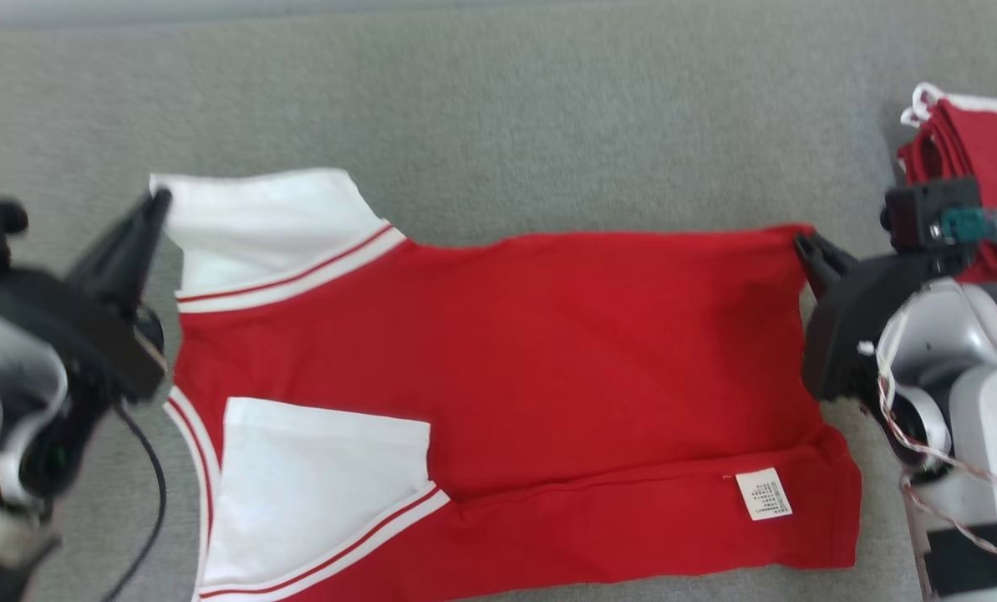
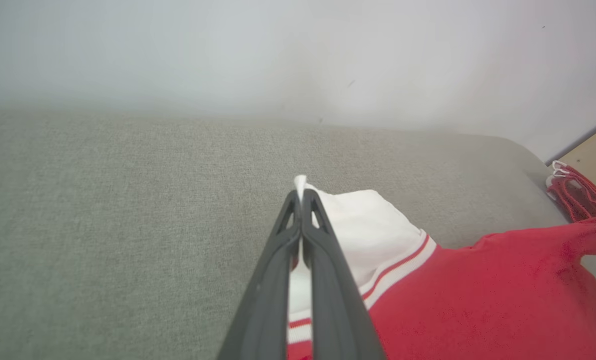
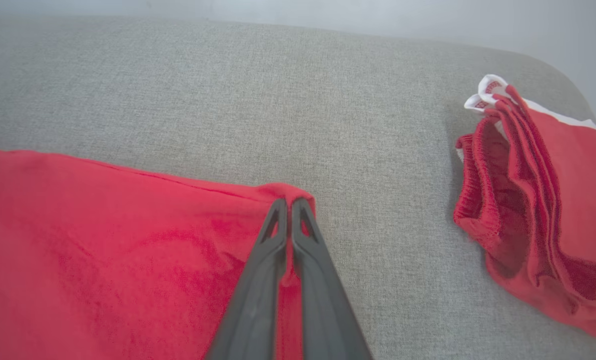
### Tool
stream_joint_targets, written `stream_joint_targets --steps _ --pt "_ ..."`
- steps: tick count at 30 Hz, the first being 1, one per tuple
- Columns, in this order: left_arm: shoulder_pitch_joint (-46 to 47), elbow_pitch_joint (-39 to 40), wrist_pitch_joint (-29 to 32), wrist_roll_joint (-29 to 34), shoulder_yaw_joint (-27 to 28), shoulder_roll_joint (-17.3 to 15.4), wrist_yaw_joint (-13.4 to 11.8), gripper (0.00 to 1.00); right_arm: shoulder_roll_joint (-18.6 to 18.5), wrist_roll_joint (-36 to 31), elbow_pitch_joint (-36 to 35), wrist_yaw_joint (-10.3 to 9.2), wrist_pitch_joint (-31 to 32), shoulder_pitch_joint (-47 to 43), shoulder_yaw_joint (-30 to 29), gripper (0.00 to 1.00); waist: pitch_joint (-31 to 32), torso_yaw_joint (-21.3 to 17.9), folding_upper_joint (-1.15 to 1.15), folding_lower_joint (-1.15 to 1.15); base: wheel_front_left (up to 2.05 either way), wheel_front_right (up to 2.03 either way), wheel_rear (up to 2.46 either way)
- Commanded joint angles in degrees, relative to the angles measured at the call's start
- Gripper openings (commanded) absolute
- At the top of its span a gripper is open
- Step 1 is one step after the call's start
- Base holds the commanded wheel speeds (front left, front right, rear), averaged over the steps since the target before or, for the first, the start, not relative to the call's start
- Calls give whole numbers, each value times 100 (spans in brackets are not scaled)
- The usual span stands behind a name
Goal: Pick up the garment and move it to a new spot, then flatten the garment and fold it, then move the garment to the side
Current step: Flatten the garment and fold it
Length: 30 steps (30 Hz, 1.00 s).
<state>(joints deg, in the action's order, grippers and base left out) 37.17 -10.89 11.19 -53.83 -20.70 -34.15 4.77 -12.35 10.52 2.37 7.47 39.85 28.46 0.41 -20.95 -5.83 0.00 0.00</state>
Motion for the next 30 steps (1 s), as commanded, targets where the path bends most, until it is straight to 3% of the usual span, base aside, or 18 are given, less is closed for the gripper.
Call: stream_joint_targets --steps 1,9,18,30 --pt "-272 162 -30 -129 44 -35 -23 0 -37 29 -74 1 16 -165 -37 0 300 167 0 0 0 0 0" --pt "-1907 1485 -194 -552 229 -142 -366 0 -160 150 -450 1 184 -887 -140 0 634 299 0 0 0 0 0" --pt "-3669 2609 -601 -922 278 88 -788 0 -475 196 -627 1 622 -1522 -135 0 745 392 0 0 0 0 0" --pt "-4524 2636 -783 -1191 94 368 -744 0 -516 237 -785 1 1225 -2194 -338 0 957 609 0 0 0 0 0"
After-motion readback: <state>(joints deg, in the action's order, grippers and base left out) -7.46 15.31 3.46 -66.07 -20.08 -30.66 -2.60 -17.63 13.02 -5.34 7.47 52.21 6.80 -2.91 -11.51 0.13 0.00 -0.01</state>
